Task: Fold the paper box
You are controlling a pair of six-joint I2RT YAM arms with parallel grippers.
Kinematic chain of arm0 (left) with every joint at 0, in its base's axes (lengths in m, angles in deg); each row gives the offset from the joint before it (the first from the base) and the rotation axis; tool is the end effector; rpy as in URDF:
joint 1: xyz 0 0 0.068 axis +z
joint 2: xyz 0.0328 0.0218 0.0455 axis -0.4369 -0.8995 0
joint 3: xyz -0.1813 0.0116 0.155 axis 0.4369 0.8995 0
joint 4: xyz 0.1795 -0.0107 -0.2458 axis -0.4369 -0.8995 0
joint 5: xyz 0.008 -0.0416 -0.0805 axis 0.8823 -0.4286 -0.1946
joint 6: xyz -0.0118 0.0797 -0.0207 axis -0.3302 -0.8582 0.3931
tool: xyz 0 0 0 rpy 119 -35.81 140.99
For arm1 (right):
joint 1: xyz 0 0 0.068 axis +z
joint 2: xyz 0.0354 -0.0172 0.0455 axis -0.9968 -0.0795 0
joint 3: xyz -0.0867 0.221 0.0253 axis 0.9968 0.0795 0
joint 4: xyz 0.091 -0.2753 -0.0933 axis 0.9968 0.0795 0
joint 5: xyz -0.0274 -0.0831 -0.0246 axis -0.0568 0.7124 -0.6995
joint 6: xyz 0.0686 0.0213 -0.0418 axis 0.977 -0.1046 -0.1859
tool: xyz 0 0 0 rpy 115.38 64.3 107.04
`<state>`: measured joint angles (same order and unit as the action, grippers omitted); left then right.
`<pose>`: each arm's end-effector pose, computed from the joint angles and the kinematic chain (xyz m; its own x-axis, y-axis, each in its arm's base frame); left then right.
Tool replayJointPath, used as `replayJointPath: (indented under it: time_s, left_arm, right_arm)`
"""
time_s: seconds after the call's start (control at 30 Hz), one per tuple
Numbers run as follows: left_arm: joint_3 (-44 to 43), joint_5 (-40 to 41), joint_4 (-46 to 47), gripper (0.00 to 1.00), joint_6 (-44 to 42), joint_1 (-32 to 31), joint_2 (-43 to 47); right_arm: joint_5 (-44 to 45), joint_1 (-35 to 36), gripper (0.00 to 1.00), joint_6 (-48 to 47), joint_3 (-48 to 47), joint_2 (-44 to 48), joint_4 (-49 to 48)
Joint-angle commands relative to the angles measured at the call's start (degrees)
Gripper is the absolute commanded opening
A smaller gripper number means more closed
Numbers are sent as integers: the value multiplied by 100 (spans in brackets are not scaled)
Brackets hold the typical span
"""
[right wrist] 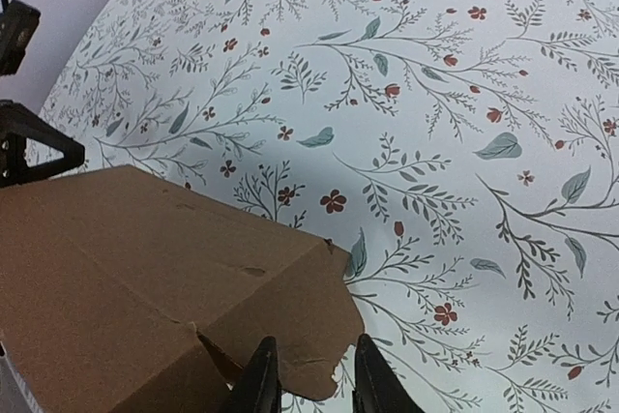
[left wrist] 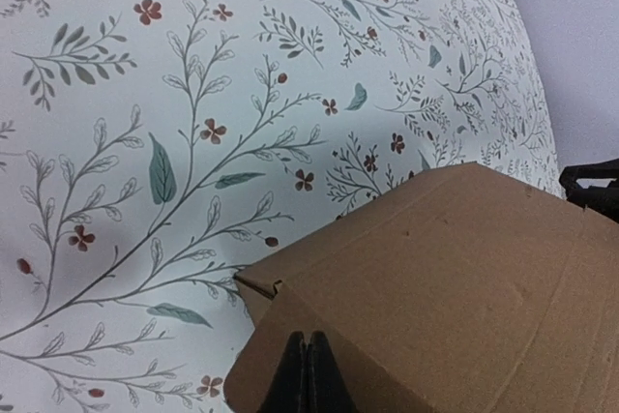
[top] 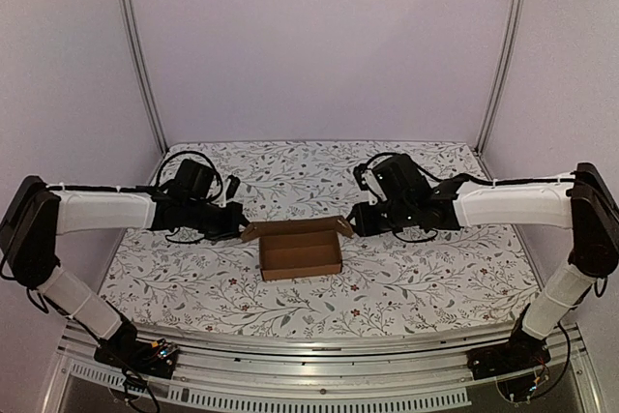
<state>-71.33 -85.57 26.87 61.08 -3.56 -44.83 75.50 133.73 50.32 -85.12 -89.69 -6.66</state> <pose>0.3052 -0.1999 0.0904 -0.9016 -0.0936 -0.4223 0.1870 0.7960 -0.5758 0.2824 0.3157 0.1244 -0.7619 -0.1214 -0.6362 -0.4238 0.8363 0.3478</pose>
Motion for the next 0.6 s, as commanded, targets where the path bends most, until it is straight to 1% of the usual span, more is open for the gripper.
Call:
replayJointPath:
  time_s: [0.0,0.13,0.2,0.3,0.43,0.57]
  left_arm:
    - [280,206,-175,0,267,-175,471]
    - [325,487,-417,0,180,-182,750]
    - [249,781,-685,2,92,-182,843]
    - [176,1149,-1061,11,7,-181,1041]
    - [189,1485,-1477,28,-83,-186,1393]
    - [270,1437,-1772,37,-180,-182,1764]
  right_arm:
    - [366,-125,33,-588,195,667,500]
    - [578,-170,49,-1197,263,1115,949]
    - [767,-179,54,-1529,188,1225,1277]
    - [638,-174,57,-2083,218,1367,1420]
    - [348,-179,59,-2735,208,1417,1423]
    - [50,-172,60,-3268,47,1293,1419]
